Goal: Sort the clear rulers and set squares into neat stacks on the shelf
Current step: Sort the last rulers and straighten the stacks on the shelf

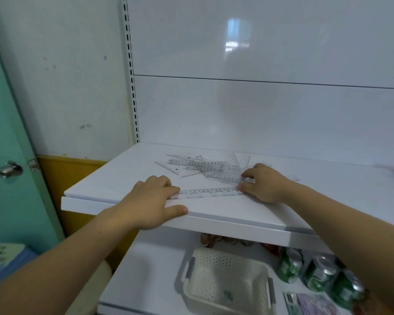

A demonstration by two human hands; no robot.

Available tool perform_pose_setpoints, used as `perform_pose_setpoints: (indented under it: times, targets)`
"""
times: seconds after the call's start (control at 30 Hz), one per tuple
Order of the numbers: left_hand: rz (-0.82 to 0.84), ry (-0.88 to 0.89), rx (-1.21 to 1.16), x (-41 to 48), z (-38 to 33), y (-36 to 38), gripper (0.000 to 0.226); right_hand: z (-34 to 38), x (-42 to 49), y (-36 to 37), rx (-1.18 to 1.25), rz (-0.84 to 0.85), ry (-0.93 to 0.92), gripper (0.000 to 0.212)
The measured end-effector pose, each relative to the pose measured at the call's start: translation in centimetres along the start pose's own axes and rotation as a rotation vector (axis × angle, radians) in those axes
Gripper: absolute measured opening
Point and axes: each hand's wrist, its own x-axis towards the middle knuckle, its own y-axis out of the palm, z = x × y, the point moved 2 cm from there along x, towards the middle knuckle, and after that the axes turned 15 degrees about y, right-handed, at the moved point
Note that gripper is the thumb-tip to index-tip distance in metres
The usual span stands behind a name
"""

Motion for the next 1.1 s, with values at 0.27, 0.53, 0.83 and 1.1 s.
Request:
perform_pose_setpoints:
  times: [0.27, 0.53, 0.83, 1.1]
  targets:
    - [-0.272, 0.185, -0.056, -4.3, 1.1, 1.6, 0.05, 1.5, -0.3, 0.2, 0.006, 0.007, 0.002, 0.056]
    - [-0.553, 0.245, -0.175, -4.0, 0.6, -1.6, 0.041, 1.2, -0.5, -0.8, 0.126, -0.063, 0.026, 0.05]
    - [-0.426, 0.236, -0.595, 3.5, -3.2, -4.4, 0.032, -4.4, -3.6, -4.8, 0.336, -0.266, 0.23, 0.047]
    - [-0.478, 0.322, -0.706, 9.4, -11.3, -6.2, 0.034, -15.7, -7.4, -8.4, 0.234, -0.378, 0.363, 0.048]
